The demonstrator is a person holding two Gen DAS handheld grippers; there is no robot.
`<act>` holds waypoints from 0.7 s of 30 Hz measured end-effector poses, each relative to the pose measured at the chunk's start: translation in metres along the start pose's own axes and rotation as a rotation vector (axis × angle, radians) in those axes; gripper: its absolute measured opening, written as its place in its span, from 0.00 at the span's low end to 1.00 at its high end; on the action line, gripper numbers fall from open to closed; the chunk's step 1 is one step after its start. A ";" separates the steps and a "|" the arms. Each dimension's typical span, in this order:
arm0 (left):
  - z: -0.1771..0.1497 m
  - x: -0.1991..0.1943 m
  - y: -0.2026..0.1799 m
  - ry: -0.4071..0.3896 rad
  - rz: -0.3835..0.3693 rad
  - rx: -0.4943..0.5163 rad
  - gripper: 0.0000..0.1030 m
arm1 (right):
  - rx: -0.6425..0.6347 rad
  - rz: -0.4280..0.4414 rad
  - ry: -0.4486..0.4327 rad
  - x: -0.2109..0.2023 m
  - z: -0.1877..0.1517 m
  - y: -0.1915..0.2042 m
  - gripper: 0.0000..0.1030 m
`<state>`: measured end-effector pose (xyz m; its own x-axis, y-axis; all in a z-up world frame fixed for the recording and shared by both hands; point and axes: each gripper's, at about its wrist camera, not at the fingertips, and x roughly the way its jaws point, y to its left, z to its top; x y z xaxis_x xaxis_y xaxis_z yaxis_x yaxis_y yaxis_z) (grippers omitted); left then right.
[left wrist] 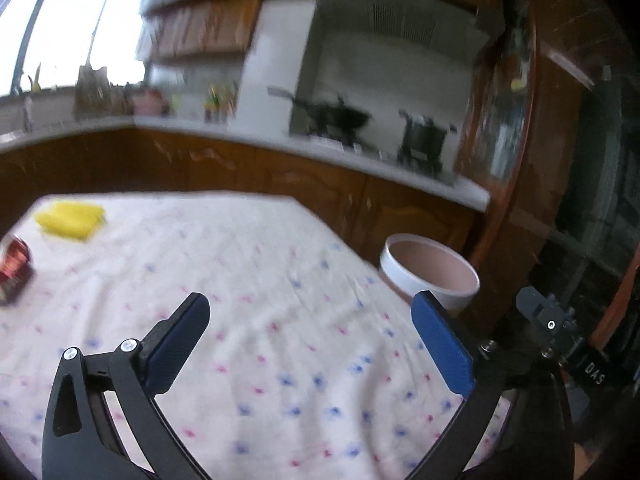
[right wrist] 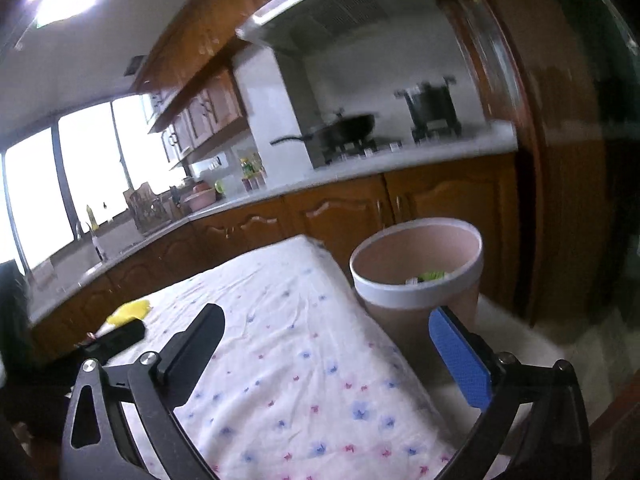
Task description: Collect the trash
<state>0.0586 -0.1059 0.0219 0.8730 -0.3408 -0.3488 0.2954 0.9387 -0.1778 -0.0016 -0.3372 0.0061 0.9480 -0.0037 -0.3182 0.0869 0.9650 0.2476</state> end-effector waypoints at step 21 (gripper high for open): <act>-0.035 -0.013 0.022 0.029 0.191 0.088 1.00 | -0.159 -0.017 -0.012 0.006 -0.027 0.043 1.00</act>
<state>0.0400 -0.0829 -0.0092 0.9054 -0.1565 -0.3946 0.1595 0.9869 -0.0253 -0.0001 -0.2883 -0.0096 0.9507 -0.0222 -0.3094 0.0538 0.9941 0.0939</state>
